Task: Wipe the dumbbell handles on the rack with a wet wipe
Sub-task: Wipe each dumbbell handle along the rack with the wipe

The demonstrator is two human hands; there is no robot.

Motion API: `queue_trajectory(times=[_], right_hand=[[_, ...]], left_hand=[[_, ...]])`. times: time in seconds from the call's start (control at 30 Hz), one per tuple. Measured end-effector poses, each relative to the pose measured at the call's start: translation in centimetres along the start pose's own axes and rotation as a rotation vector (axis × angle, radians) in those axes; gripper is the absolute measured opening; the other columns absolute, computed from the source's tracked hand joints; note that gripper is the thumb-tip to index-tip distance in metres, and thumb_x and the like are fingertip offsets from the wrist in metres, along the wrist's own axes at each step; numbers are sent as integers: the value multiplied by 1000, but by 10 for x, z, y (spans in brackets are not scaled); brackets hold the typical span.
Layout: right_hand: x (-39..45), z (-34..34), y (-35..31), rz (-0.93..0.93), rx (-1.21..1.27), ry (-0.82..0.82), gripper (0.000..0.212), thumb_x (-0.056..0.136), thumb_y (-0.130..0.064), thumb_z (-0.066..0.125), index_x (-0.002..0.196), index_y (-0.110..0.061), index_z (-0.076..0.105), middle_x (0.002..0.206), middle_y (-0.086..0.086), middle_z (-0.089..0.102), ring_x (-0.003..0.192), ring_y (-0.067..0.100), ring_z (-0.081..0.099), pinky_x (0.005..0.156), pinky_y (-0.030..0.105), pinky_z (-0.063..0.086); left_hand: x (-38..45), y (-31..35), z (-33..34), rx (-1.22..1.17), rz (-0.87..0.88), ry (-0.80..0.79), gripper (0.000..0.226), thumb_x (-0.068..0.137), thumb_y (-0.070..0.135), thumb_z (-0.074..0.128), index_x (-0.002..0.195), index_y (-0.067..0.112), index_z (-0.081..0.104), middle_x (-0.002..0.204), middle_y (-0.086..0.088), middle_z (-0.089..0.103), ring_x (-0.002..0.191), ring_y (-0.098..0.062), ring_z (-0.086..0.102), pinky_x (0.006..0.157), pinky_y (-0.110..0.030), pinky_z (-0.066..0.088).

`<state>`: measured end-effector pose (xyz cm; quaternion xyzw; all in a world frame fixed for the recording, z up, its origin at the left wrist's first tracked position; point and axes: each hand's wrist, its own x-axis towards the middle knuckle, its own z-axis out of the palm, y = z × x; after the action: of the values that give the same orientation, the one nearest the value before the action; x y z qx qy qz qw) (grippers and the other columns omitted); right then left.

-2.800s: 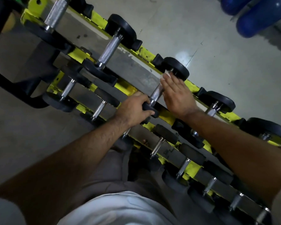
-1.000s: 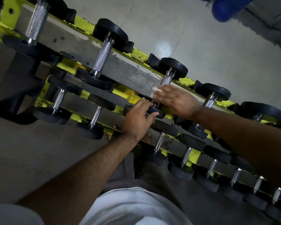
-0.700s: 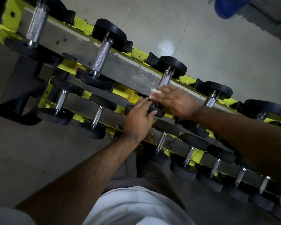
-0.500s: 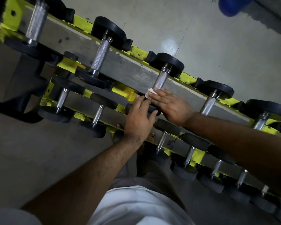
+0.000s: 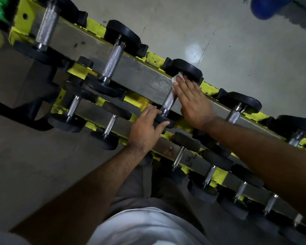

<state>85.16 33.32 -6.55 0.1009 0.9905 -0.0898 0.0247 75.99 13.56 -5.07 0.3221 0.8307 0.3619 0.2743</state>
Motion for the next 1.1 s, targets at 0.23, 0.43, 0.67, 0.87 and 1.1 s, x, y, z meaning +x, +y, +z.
queue_trajectory(times=[0.23, 0.43, 0.67, 0.87, 1.1], right_hand=[[2, -1, 15, -15, 7, -18, 84, 84, -3, 55, 159, -8, 17, 166, 15, 17, 154, 32, 15, 125, 45, 8], [-14, 8, 13, -275, 46, -44, 68, 91, -5, 47, 157, -7, 28, 164, 15, 24, 153, 32, 18, 124, 51, 16], [-23, 15, 0, -379, 100, -63, 63, 95, -7, 50, 155, -6, 32, 162, 15, 28, 152, 31, 22, 123, 52, 23], [-13, 16, -6, -227, 115, 69, 55, 99, -11, 46, 152, -2, 37, 160, 17, 32, 151, 33, 24, 125, 45, 17], [-7, 11, -2, -150, 82, 76, 58, 101, -24, 49, 153, -3, 36, 161, 17, 31, 151, 33, 24, 125, 46, 17]], left_hand=[[2, -1, -2, -27, 20, 9, 35, 84, 34, 75, 109, 12, 64, 122, -2, 63, 127, -24, 54, 101, -43, 49], [4, -3, -6, -26, 31, -10, 34, 83, 39, 72, 106, 15, 62, 118, 2, 63, 120, -24, 58, 94, -42, 52], [4, 0, -8, -14, 48, -6, 31, 84, 34, 75, 104, 15, 62, 111, 4, 63, 102, -15, 61, 83, -24, 49], [5, -3, -7, -6, 37, -5, 33, 83, 36, 75, 105, 15, 62, 113, 2, 64, 111, -19, 60, 89, -31, 51], [4, -2, -8, 5, 40, 0, 32, 83, 38, 74, 105, 17, 61, 111, 3, 63, 110, -20, 60, 87, -32, 52]])
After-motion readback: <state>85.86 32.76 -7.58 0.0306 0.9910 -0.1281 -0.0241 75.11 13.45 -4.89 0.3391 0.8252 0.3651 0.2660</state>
